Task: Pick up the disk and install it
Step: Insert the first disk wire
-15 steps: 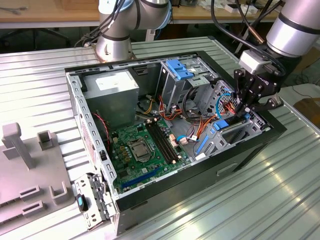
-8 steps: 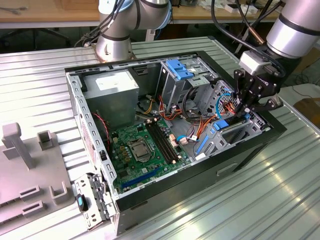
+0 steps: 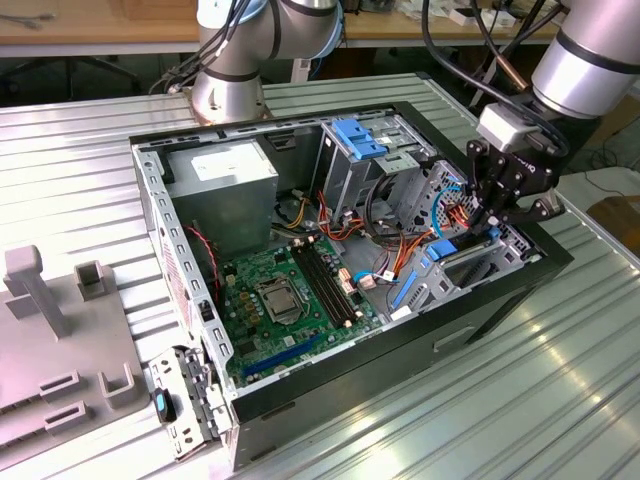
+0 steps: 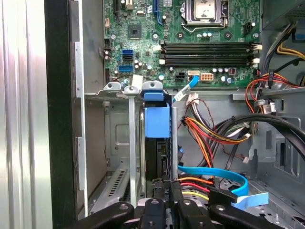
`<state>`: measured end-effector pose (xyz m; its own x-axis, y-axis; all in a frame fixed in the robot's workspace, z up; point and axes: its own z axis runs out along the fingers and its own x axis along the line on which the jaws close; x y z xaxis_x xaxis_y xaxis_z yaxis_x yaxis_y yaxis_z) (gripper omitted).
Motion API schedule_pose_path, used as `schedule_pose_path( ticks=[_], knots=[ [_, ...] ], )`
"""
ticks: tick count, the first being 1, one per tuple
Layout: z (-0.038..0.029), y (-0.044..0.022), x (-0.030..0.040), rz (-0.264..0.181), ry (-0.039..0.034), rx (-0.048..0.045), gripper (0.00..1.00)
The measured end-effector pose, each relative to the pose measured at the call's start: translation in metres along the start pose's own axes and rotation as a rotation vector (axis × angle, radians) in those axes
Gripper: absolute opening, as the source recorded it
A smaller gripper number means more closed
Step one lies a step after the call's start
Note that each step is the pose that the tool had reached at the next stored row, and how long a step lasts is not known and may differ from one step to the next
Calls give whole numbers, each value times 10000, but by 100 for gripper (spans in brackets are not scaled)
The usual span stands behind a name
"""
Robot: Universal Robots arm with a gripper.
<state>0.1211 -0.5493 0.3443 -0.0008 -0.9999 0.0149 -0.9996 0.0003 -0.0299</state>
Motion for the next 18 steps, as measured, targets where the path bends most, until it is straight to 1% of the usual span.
schedule_pose_path(
  ticks=[10,15,18],
  knots=[
    [28,1,0,2,-77,0,16],
    [46,1,-1,4,-134,-1,16],
    [52,2,-1,4,-148,-1,16]
  ],
)
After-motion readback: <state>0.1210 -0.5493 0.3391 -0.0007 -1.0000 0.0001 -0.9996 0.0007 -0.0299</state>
